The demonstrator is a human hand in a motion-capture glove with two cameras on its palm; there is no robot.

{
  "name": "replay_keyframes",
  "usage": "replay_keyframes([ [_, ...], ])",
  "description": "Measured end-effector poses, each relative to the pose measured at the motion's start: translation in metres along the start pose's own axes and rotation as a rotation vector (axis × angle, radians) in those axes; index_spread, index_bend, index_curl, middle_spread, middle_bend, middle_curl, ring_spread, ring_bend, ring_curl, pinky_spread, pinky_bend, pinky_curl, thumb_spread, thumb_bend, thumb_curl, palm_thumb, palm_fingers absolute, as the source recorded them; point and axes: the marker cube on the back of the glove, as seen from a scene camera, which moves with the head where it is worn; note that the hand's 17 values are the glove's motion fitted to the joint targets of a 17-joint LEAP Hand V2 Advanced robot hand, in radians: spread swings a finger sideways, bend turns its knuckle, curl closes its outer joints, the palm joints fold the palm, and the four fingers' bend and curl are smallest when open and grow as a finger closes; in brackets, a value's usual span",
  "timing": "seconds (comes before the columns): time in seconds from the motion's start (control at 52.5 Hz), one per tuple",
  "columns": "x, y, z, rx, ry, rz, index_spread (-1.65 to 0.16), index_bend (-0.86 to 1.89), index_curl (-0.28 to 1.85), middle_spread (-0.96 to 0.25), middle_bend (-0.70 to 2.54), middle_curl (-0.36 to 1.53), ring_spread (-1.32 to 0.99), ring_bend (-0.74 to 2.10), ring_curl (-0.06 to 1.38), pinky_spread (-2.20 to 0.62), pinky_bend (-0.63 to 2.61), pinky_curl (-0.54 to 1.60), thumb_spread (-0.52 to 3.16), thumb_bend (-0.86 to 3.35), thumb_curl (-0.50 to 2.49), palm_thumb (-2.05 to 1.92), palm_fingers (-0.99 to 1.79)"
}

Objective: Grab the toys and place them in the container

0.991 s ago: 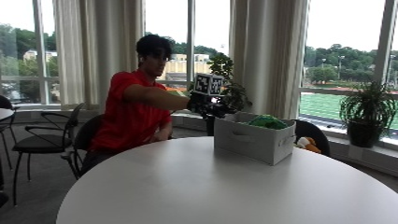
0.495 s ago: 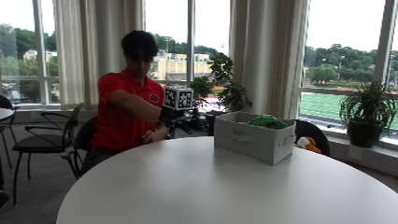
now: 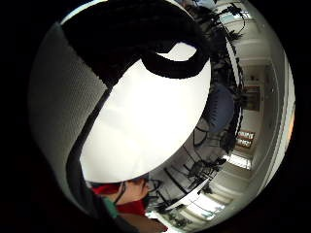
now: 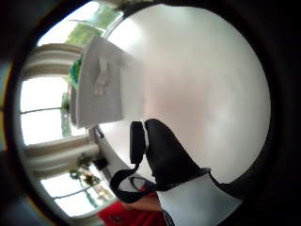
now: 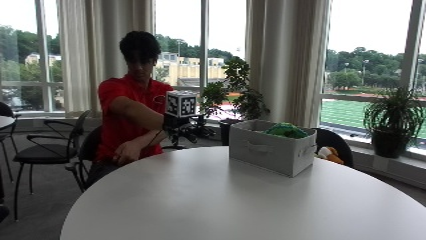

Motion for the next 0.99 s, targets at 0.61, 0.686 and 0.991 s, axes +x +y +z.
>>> replay_keyframes([
  [0.61,0.003,0.004,-0.003,0.020,-0.001,-0.018,-0.39,0.14,0.21,-0.11,0.12,0.20,-0.01,0.19,0.31,0.12,1.12,0.31,1.16,-0.04,0.26,-0.04,-0.17],
  [0.686,0.000,0.010,-0.001,0.020,0.007,-0.029,-0.39,0.14,0.21,-0.11,0.12,0.20,-0.01,0.19,0.31,0.12,1.12,0.31,1.16,-0.04,0.26,-0.04,-0.17],
  [0.991,-0.003,0.013,0.002,0.019,0.016,-0.023,-0.40,0.15,0.22,-0.11,0.12,0.19,-0.01,0.19,0.32,0.12,1.10,0.32,1.16,-0.04,0.25,-0.04,-0.16],
])
